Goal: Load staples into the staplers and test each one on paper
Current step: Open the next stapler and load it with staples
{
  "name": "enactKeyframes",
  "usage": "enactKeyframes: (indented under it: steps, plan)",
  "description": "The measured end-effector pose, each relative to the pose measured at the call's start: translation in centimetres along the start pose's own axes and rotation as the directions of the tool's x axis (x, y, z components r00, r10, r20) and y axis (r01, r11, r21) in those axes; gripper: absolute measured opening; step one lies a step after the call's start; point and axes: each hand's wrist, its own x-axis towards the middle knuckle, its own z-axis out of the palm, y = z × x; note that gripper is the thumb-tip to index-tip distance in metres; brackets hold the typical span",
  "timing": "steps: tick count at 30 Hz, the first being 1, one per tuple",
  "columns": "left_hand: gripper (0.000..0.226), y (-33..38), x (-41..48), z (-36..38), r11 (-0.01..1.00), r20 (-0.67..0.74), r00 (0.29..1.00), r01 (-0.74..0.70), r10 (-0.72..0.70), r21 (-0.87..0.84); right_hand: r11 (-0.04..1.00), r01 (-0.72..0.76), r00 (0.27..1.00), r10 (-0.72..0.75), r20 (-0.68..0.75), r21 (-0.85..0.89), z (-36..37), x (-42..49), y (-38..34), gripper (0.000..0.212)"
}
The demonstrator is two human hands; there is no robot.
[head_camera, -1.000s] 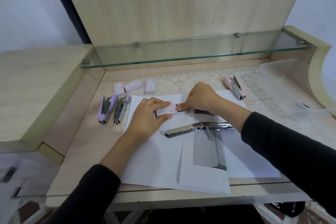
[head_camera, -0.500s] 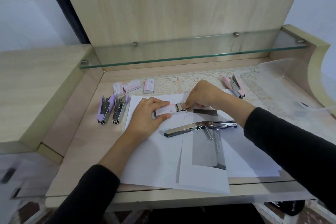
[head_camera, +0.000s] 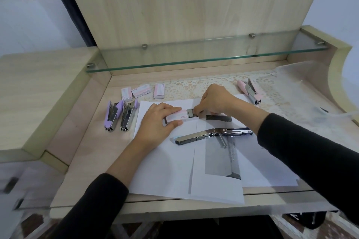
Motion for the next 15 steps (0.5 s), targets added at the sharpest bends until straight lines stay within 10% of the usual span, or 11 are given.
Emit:
enactKeyframes:
  steps: [9, 15]
  plan:
    - [0.036, -0.05, -0.02, 0.04, 1.0, -0.006, 1.0, 0.001, -0.002, -0.012, 0.996, -0.085, 0.994, 0.087, 0.071, -0.039, -0.14, 0.32, -1.02, 0.042]
    - [0.036, -0.19, 0.05, 0.1, 1.0, -0.005, 1.0, -0.007, 0.007, 0.0, 0.995, -0.101, 0.986, 0.101, 0.13, -0.007, -1.0, 0.13, -0.55, 0.01]
